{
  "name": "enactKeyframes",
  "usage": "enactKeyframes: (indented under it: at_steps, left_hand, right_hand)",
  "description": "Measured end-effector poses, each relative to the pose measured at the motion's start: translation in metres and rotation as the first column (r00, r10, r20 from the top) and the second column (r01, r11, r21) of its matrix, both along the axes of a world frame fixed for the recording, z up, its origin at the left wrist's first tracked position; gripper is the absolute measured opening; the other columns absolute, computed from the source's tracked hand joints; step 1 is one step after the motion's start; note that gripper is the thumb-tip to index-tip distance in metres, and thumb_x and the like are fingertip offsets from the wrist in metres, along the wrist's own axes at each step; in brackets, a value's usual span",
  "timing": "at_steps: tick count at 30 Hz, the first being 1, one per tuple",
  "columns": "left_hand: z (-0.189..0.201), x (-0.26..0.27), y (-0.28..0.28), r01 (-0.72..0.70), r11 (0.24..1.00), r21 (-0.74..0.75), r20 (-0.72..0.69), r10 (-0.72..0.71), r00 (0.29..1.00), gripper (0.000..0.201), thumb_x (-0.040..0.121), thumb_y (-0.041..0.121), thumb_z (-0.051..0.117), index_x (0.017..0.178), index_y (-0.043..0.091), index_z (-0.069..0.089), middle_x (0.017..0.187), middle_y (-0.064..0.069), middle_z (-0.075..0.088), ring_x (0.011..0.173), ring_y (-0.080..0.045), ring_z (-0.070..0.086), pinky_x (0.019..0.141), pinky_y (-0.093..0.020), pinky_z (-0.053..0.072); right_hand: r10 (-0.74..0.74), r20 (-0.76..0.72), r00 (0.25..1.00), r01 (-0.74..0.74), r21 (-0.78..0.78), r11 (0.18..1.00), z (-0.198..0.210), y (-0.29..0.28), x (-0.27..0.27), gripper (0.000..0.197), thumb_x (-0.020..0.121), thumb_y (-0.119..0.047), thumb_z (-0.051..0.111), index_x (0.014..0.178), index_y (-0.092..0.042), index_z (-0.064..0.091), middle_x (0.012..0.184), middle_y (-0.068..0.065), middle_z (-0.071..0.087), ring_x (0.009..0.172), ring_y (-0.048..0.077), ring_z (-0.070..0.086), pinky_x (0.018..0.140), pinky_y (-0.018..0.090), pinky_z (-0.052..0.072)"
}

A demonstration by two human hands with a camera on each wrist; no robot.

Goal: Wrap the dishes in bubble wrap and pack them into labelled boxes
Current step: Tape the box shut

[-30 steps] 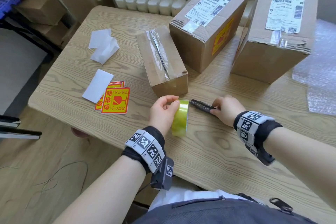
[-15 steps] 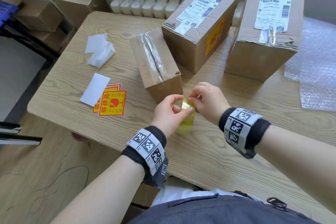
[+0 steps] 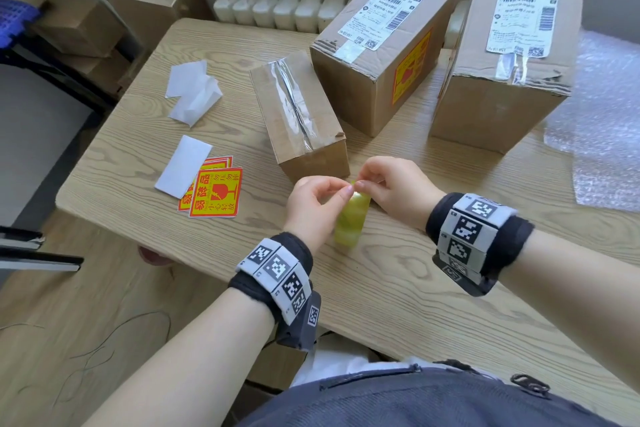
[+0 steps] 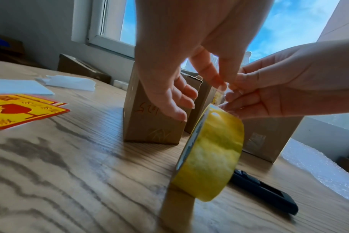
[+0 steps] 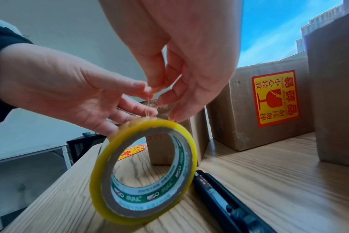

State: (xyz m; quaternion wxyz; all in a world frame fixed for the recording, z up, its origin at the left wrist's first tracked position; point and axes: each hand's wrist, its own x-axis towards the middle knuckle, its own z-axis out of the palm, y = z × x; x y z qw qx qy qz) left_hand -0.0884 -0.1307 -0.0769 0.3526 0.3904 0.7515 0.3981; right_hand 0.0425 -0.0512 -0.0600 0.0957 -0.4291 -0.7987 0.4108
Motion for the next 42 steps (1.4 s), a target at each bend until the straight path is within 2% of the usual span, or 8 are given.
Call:
enactKeyframes:
  at_steps: [3,8,22,26,29,34,37,42]
  left_hand:
    - [0.002,-0.002,0.001,-0.02,0.999,-0.034,0.006,0.02,1.0,0.01,0.085,0.023,0.069,0.077,0.018,0.069,0.096,0.0,0.061,0.084,-0.004,0.057,0.067,-0.006,0.043]
    - [0.0,-0.006,0.003,-0.039,0.984,-0.171,0.169,0.068,0.983,0.021,0.086,0.025,0.067,0.065,0.023,0.068,0.072,0.009,0.068,0.07,-0.002,0.055,0.076,-0.024,0.046]
    - [0.002,-0.01,0.003,-0.044,0.96,-0.276,0.297,0.129,0.946,0.035,0.082,0.026,0.069,0.048,0.032,0.071,0.076,0.011,0.071,0.088,-0.005,0.061,0.089,-0.028,0.044]
    - [0.002,-0.01,-0.002,-0.124,0.971,-0.206,0.262,0.177,0.949,0.014,0.079,0.029,0.075,0.066,0.023,0.073,0.062,0.013,0.067,0.077,-0.004,0.059,0.081,-0.026,0.046]
    - [-0.001,-0.004,-0.008,-0.128,0.987,-0.1,0.249,0.149,0.957,0.012,0.071,0.032,0.08,0.078,0.025,0.073,0.092,0.001,0.071,0.083,-0.009,0.064,0.08,-0.026,0.049]
    - [-0.012,-0.01,-0.01,-0.079,0.967,-0.242,0.168,0.122,0.978,0.081,0.078,0.027,0.076,0.145,0.02,0.032,0.137,-0.005,0.043,0.122,-0.015,0.048,0.101,-0.028,0.04]
    - [-0.018,-0.009,-0.013,0.084,0.923,-0.375,0.303,0.036,0.952,0.071,0.083,0.016,0.072,0.143,0.008,0.035,0.128,-0.014,0.059,0.116,-0.023,0.058,0.097,-0.031,0.045]
    - [-0.013,0.003,-0.007,0.108,0.973,-0.202,0.279,-0.049,0.959,0.03,0.085,0.005,0.067,0.114,0.007,0.063,0.107,-0.01,0.069,0.097,-0.017,0.065,0.087,-0.03,0.052]
  right_hand:
    - [0.006,-0.007,1.0,-0.007,-0.026,1.0,0.0,0.0,0.0,0.004,0.089,-0.021,0.063,0.086,-0.019,0.064,0.083,-0.006,0.06,0.082,0.011,0.054,0.071,0.02,0.036]
    - [-0.164,-0.163,0.973,0.139,-0.15,0.979,-0.009,-0.008,0.003,0.026,0.08,-0.01,0.072,0.103,-0.022,0.068,0.083,-0.001,0.069,0.069,-0.001,0.057,0.065,0.001,0.039]
    - [-0.158,-0.126,0.979,0.149,-0.082,0.985,-0.015,-0.013,0.001,0.001,0.08,-0.014,0.073,0.079,-0.015,0.072,0.072,-0.006,0.063,0.072,0.01,0.058,0.07,0.015,0.045]
    - [-0.122,-0.138,0.983,0.122,-0.01,0.992,-0.018,-0.018,-0.006,0.005,0.079,-0.013,0.073,0.075,-0.014,0.07,0.097,0.0,0.049,0.089,0.019,0.051,0.084,0.031,0.046]
    - [-0.153,-0.139,0.978,0.137,-0.117,0.984,-0.018,-0.016,-0.008,0.01,0.081,-0.014,0.072,0.075,-0.017,0.065,0.106,0.001,0.043,0.093,0.017,0.049,0.087,0.027,0.045]
    - [-0.161,-0.095,0.982,0.139,-0.203,0.969,-0.019,-0.012,-0.002,0.014,0.085,-0.019,0.068,0.073,-0.022,0.06,0.103,0.008,0.059,0.091,0.017,0.054,0.083,0.026,0.041]
    - [-0.281,-0.197,0.939,0.194,-0.373,0.907,-0.018,-0.016,-0.002,0.015,0.085,-0.015,0.067,0.075,-0.021,0.058,0.088,0.008,0.066,0.086,0.03,0.066,0.084,0.041,0.054]
    - [-0.381,-0.224,0.897,0.276,-0.388,0.879,-0.013,-0.016,0.0,0.045,0.072,-0.006,0.079,0.103,-0.026,0.053,0.114,0.003,0.055,0.085,0.016,0.066,0.076,0.031,0.057]
